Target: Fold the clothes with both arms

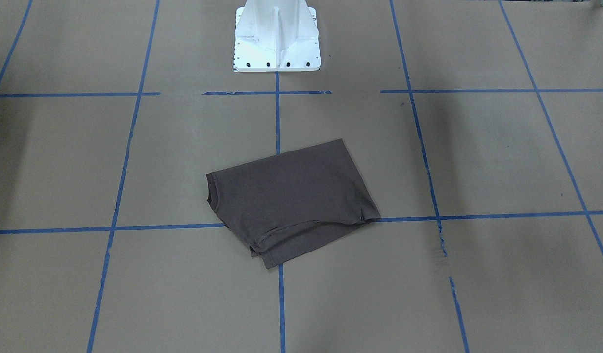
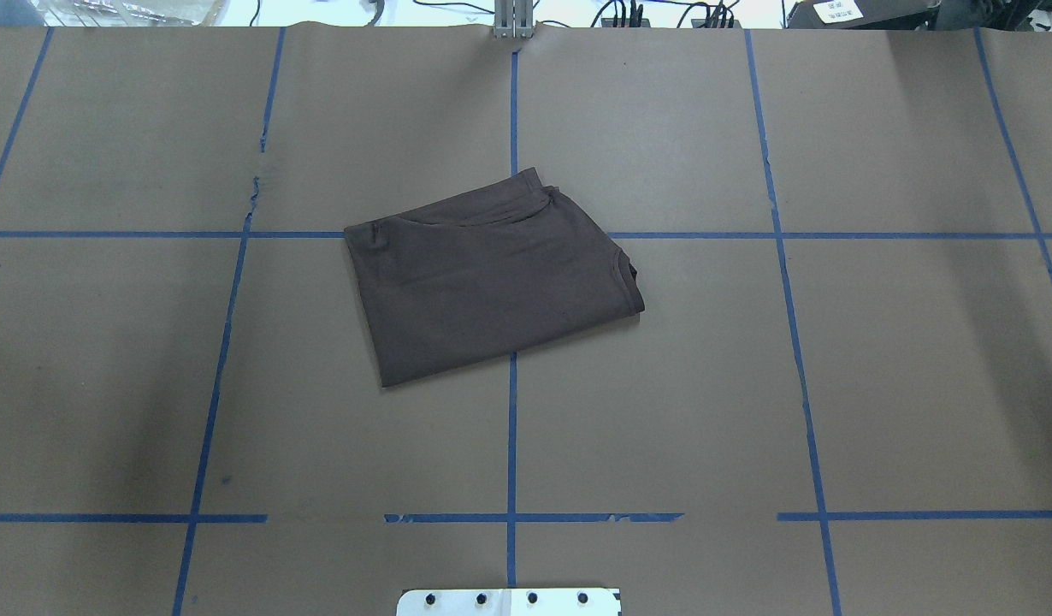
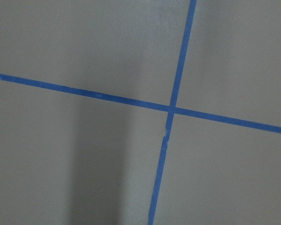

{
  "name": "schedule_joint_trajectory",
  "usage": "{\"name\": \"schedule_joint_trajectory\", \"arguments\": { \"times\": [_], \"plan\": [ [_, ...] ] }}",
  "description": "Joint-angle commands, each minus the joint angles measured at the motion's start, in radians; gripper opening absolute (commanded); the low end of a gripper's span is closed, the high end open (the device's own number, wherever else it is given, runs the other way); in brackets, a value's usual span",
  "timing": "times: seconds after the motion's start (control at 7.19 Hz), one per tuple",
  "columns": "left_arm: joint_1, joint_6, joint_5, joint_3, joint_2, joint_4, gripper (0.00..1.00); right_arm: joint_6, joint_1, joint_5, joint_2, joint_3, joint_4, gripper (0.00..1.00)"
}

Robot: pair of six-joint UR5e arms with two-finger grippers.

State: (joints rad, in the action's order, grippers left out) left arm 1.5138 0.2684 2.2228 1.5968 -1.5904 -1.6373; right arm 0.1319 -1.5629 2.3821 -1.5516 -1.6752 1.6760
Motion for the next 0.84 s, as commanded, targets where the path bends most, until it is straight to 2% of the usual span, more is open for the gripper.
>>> {"name": "schedule_joint_trajectory", "arguments": {
  "times": [0.0, 0.28, 0.7],
  "plan": [
    [0.014, 0.022, 0.031, 0.006, 0.004, 0.014, 1.0, -0.087, -0.002, 0.014, -0.096, -0.121, -0.005, 1.0],
    [0.014, 0.014, 0.031, 0.009, 0.003, 0.011, 1.0, -0.083, -0.002, 0.003, -0.113, -0.085, -0.012, 1.0],
    [0.014, 0.006, 0.031, 0.008, 0.003, 0.008, 1.0, -0.084, -0.002, 0.0, -0.111, 0.063, -0.166, 1.0]
  ]
}}
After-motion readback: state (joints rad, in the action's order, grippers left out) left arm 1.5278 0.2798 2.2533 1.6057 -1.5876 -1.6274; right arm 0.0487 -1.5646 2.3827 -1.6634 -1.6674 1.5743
